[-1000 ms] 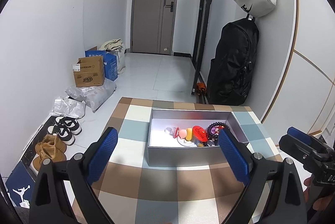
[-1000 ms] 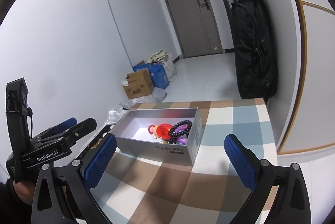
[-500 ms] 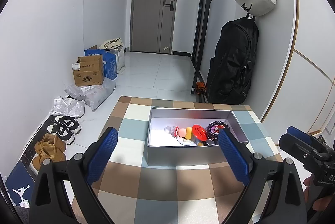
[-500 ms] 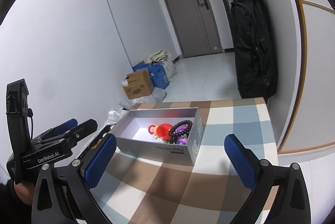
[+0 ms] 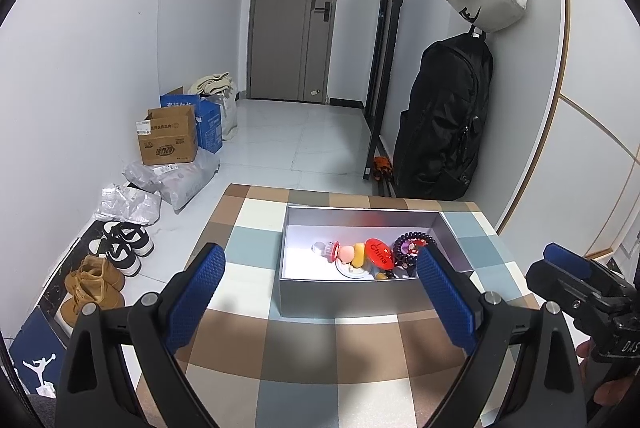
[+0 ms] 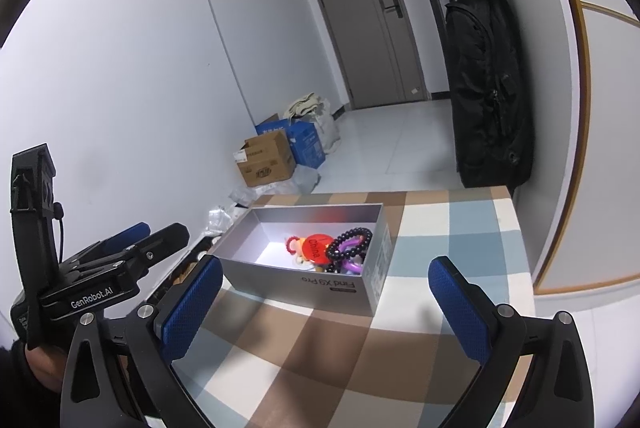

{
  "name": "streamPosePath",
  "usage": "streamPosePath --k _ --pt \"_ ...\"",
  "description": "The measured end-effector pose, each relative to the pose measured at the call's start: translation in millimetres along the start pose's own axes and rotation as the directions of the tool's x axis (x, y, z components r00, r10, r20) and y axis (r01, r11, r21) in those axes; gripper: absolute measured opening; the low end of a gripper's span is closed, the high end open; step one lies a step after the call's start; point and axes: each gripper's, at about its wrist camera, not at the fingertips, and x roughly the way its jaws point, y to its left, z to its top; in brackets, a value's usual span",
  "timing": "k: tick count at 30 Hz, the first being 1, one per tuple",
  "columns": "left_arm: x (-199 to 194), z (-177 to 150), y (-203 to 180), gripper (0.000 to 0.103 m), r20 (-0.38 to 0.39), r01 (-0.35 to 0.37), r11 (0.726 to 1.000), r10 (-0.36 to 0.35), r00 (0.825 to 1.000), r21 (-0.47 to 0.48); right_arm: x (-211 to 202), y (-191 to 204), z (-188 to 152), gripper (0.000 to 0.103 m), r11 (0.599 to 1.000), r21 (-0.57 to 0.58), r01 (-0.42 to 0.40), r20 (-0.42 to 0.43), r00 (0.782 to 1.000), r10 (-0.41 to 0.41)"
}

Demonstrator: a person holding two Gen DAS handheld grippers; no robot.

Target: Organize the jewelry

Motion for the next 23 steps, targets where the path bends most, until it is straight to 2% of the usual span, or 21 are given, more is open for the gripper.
streamPosePath --k 18,23 --pt "6 -1 -2 0.094 -0.029 0.003 1.0 -0.003 1.0 -0.003 3 1 -1 0.103 1.0 0.0 0.005 -0.013 1.0 -0.005" --pt "12 -1 1 0.094 -0.05 0.029 0.999 -0.031 0.998 -0.03 6 3 -2 0.103 1.0 0.006 0.001 -0.02 1.0 -0.001"
